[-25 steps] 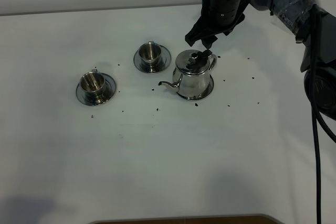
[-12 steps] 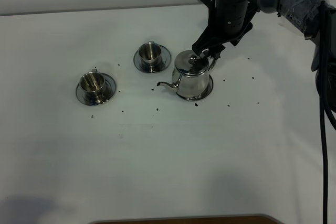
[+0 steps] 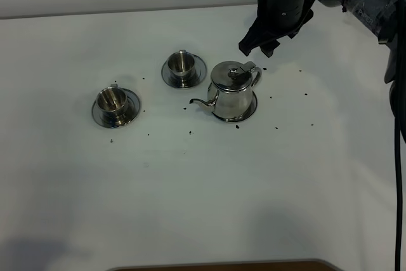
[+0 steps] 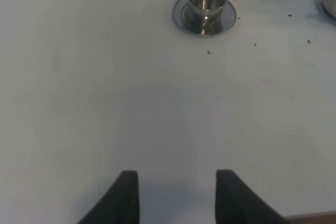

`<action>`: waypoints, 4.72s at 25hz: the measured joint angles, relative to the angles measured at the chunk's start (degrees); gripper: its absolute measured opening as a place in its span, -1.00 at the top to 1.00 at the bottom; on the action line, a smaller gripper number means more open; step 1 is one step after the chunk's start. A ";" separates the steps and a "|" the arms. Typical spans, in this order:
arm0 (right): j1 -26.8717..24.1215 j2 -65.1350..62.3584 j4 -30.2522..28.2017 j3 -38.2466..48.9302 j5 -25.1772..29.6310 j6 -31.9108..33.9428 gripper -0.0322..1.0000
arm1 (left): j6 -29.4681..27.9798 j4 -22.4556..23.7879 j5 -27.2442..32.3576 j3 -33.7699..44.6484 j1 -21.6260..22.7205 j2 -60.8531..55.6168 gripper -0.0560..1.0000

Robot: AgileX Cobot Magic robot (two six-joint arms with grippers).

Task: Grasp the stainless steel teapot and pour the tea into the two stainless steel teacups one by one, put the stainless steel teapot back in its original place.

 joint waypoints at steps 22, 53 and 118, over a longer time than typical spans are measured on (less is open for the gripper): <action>0.00 2.83 7.64 0.00 -6.70 -3.76 -0.06 | 0.00 0.00 0.00 0.00 0.00 0.00 0.15; 0.00 1.00 4.62 4.36 -0.13 3.13 -0.06 | 0.00 0.00 0.00 0.00 0.00 0.00 0.15; 2.28 -12.56 11.92 28.14 -0.11 10.21 -0.06 | 0.00 0.00 0.00 0.00 0.00 0.00 0.15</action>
